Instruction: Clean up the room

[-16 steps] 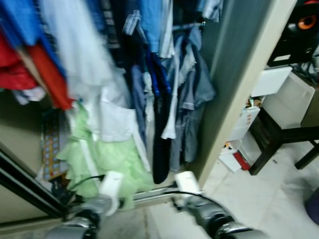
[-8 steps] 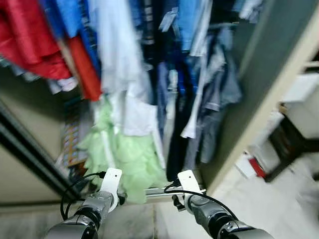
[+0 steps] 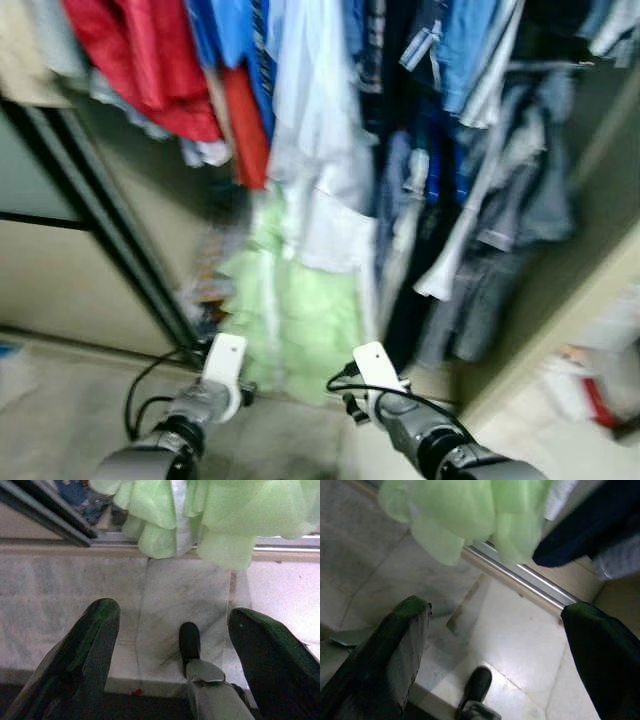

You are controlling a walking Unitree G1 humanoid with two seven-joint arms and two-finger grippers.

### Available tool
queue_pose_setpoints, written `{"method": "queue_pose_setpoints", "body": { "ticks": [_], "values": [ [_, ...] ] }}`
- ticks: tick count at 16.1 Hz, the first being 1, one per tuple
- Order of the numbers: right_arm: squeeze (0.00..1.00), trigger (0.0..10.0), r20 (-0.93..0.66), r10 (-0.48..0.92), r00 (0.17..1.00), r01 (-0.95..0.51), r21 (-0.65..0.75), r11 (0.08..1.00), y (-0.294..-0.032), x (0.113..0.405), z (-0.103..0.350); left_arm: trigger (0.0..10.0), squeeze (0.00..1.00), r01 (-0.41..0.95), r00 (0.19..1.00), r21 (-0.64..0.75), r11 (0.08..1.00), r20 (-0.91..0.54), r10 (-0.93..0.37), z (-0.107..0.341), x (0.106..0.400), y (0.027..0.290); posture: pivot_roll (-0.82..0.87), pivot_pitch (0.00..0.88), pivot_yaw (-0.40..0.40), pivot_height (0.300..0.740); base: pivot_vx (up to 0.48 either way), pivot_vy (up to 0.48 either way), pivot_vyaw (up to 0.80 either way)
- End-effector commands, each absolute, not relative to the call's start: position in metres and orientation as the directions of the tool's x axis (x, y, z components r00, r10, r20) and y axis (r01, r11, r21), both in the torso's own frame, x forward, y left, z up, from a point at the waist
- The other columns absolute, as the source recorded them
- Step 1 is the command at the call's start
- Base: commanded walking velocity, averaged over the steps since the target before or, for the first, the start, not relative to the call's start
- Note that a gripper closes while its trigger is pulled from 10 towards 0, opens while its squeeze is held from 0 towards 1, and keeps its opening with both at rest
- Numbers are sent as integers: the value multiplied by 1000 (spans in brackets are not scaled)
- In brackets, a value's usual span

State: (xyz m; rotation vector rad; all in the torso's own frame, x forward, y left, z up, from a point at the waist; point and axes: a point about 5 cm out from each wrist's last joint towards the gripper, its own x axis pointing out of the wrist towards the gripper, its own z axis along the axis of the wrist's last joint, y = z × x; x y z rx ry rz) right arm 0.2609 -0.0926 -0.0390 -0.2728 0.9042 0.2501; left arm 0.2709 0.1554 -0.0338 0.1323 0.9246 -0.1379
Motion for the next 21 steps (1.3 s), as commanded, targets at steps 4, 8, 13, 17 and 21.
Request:
{"method": "queue_pose_setpoints", "body": {
  "ticks": [4, 8, 13, 17, 21],
  "values": [
    [0, 10000, -799, 115, 591, -350, -126, 928, -90, 261, -39, 10000, 0, 160, 677, 43, 986, -731, -78, -23, 283, 156, -142, 0, 48, 740, 0, 0, 800],
    [0, 10000, -797, 117, 592, -354, -126, 927, -89, 261, -39, 10000, 0, 163, 688, 53, 985, -722, -75, -23, 284, 157, -139, 0, 50, 740, 0, 0, 800],
    [0, 10000, -794, 121, 596, -357, -127, 925, -88, 262, -38, 10000, 0, 165, 756, 49, 985, -648, -94, -13, 294, 153, -142, 0, 55, 740, 0, 0, 800],
    [0, 10000, -791, 121, 600, -359, -131, 924, -88, 263, -37, 10000, 0, 123, 789, 93, 988, -613, -40, -8, 298, 156, -141, 0, 56, 740, 0, 0, 800],
    [0, 10000, -781, 120, 612, -362, -143, 921, -88, 265, -35, 10000, 0, 132, 795, 87, 987, -604, -53, -7, 299, 156, -142, 0, 57, 740, 0, 0, 800]
  ]
}}
